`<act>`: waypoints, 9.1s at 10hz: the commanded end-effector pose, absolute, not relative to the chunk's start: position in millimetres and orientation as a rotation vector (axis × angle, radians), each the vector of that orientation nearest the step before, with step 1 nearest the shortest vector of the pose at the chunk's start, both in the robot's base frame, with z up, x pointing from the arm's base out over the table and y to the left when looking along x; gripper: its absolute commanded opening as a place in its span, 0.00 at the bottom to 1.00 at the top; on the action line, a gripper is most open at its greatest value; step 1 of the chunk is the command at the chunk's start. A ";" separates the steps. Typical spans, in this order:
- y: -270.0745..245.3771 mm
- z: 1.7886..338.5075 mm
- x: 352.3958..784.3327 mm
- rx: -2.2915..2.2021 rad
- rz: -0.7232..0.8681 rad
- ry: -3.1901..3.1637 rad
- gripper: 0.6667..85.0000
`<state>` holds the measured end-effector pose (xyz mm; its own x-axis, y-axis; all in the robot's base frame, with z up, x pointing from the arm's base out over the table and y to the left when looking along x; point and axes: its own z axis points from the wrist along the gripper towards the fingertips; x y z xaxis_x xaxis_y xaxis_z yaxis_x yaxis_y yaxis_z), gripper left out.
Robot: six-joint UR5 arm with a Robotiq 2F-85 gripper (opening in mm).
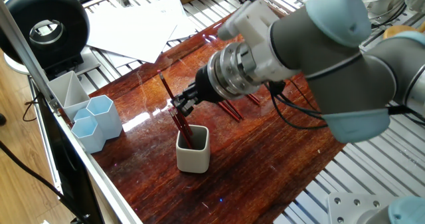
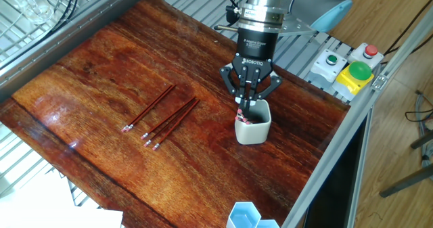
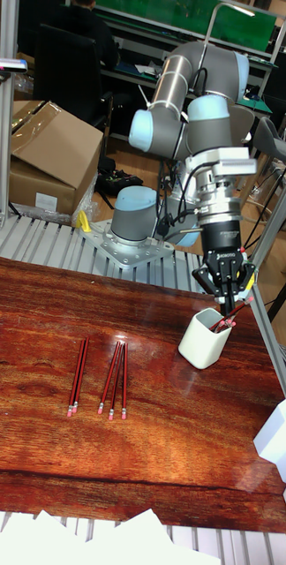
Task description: Put the pen into the pen holder
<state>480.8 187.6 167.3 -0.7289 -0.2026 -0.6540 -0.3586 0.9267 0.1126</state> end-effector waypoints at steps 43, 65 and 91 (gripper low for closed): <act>11.3 25.2 469.4 -0.348 -0.077 3.135 0.30; 9.7 25.4 479.5 -0.187 -0.090 3.107 0.19; 39.0 132.0 449.0 -0.143 -0.076 3.193 0.23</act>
